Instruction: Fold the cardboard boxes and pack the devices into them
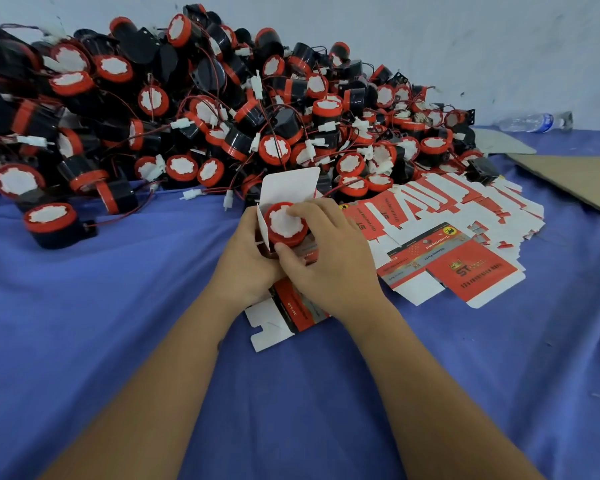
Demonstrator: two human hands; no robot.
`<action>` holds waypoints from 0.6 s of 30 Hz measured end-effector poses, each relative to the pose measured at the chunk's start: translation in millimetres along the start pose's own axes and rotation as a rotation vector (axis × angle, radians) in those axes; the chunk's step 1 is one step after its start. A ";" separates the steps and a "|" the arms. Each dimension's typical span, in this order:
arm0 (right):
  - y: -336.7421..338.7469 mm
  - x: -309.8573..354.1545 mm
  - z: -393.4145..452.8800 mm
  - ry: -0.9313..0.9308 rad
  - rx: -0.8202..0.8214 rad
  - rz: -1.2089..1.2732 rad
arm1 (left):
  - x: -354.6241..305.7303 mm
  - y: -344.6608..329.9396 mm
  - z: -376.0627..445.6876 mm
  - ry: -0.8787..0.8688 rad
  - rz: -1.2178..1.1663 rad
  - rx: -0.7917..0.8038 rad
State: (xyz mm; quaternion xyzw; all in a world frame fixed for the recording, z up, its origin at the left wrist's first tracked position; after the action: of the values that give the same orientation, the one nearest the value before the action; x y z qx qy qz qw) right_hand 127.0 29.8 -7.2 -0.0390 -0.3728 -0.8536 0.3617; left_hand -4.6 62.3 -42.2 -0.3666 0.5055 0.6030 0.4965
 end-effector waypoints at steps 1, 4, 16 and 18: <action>-0.2 1.0 -0.5 0.002 -0.012 -0.057 | 0.0 0.7 0.2 0.000 0.005 -0.008; -0.8 2.3 0.2 0.000 0.000 -0.170 | 3.2 1.4 2.2 0.010 0.016 -0.020; -4.3 3.4 2.1 -0.054 0.071 -0.312 | 8.7 0.3 5.8 0.064 0.023 -0.023; -8.1 4.0 2.7 -0.071 0.131 -0.376 | 8.7 0.6 5.5 0.074 0.032 -0.019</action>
State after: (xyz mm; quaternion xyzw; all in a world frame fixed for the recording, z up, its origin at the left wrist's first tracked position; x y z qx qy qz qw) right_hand 118.2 33.0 -8.8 0.0247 -0.4407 -0.8782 0.1844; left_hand -6.9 69.6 -49.0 -0.3853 0.5237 0.6014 0.4644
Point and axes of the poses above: each hand's wrist, its own z-axis towards the middle knuckle, its own y-axis out of the back of the hand, x = y × z, the point moved 4 cm from there along z, towards the middle knuckle, and after that the axes turned 5 degrees about y, right-handed, at the moved point
